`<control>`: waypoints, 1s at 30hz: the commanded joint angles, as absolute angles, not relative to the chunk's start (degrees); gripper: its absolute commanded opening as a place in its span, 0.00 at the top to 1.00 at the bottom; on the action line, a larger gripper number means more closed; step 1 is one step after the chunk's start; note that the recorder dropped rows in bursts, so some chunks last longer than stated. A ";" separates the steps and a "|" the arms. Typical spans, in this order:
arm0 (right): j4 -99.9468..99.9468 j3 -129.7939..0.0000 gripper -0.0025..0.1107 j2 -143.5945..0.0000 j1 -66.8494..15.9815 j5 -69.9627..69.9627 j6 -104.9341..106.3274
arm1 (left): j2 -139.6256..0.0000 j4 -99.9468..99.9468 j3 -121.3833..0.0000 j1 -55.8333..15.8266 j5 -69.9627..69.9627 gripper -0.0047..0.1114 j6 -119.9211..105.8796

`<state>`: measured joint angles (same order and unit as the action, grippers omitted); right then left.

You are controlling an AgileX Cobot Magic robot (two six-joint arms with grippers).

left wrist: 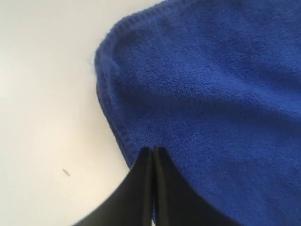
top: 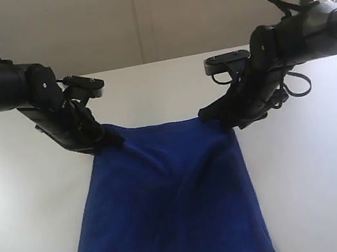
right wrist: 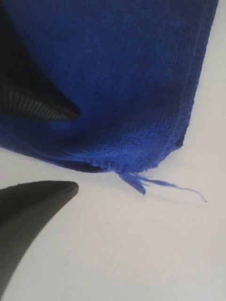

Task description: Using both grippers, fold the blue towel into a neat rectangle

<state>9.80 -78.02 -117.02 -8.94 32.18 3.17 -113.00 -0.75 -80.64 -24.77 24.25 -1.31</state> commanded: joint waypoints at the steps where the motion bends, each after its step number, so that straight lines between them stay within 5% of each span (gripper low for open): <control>1: 9.15 -78.18 0.60 -113.41 -8.64 37.86 3.92 | -109.96 -1.03 -80.66 -24.74 28.07 0.96 -1.30; 10: 14.26 -73.45 0.69 -108.25 -8.64 43.86 2.62 | -109.33 -8.90 -79.18 -24.96 32.58 0.96 -0.49; 30: 23.21 -60.52 0.68 -104.56 -10.79 34.70 10.44 | -111.44 -8.47 -69.35 -30.52 23.67 0.96 -1.85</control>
